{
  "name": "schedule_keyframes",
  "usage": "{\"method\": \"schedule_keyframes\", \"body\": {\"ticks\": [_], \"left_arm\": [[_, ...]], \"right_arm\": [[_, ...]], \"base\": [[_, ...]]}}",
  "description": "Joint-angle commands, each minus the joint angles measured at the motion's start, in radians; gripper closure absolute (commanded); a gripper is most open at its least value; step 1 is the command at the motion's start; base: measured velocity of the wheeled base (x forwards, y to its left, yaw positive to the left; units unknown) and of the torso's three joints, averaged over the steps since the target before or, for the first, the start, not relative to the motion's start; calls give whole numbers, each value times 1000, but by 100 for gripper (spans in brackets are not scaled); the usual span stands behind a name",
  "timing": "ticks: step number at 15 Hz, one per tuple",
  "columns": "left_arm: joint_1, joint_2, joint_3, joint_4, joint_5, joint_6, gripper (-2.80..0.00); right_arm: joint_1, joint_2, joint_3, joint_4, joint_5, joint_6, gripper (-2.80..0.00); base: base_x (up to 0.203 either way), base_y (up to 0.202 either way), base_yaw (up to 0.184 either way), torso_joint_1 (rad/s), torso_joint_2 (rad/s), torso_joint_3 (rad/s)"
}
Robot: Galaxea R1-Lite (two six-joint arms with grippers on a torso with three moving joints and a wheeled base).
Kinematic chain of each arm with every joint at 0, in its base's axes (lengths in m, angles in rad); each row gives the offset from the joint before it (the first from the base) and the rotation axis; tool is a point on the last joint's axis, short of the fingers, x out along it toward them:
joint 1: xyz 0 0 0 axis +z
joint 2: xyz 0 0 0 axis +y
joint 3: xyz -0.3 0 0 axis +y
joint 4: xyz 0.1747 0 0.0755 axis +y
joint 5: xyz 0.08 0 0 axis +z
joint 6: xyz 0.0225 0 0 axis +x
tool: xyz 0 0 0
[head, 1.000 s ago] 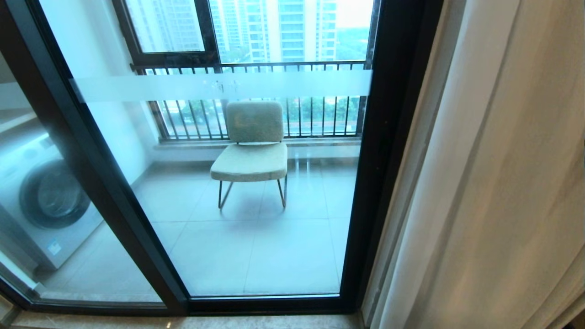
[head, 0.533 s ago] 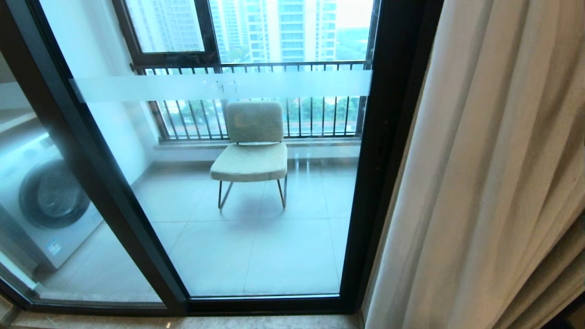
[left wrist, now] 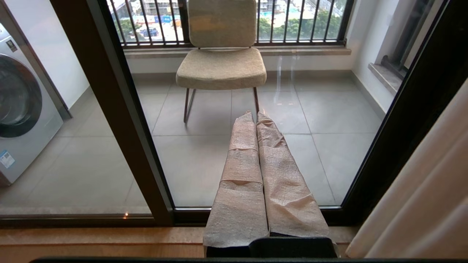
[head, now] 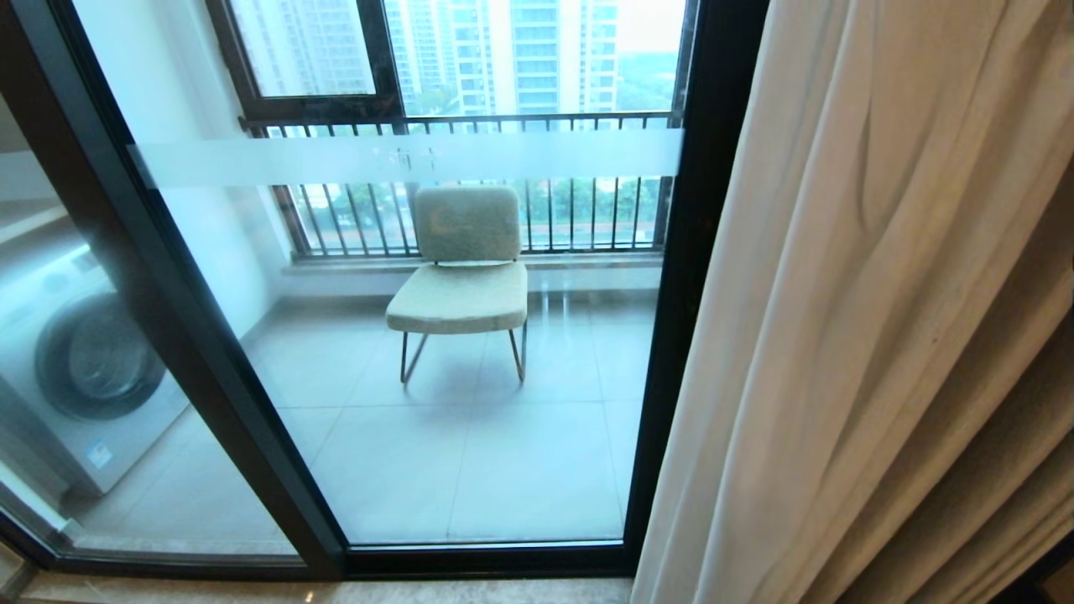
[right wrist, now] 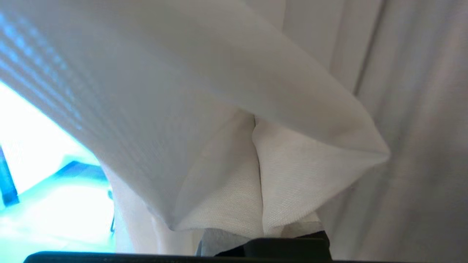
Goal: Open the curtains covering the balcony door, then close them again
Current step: Pull the inner curtains open on both sides
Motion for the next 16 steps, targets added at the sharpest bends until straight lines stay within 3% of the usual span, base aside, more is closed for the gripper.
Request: {"method": "schedule_keyframes", "body": {"ticks": [1, 8, 9, 16], "left_arm": [[0, 0, 0, -1, 1, 0, 0], [0, 0, 0, -1, 1, 0, 0], [0, 0, 0, -1, 1, 0, 0], [0, 0, 0, -1, 1, 0, 0]], "right_arm": [[10, 78, -13, -45, 1, 1, 0], [6, 205, -97, -83, -8, 2, 0], [4, 210, -104, -83, -7, 2, -280], [-4, 125, -80, -65, -7, 5, -280]], "base": [[0, 0, 0, 0, 0, 0], [0, 0, 0, 0, 0, 0], [0, 0, 0, 0, 0, 0], [0, 0, 0, 0, 0, 0]]}}
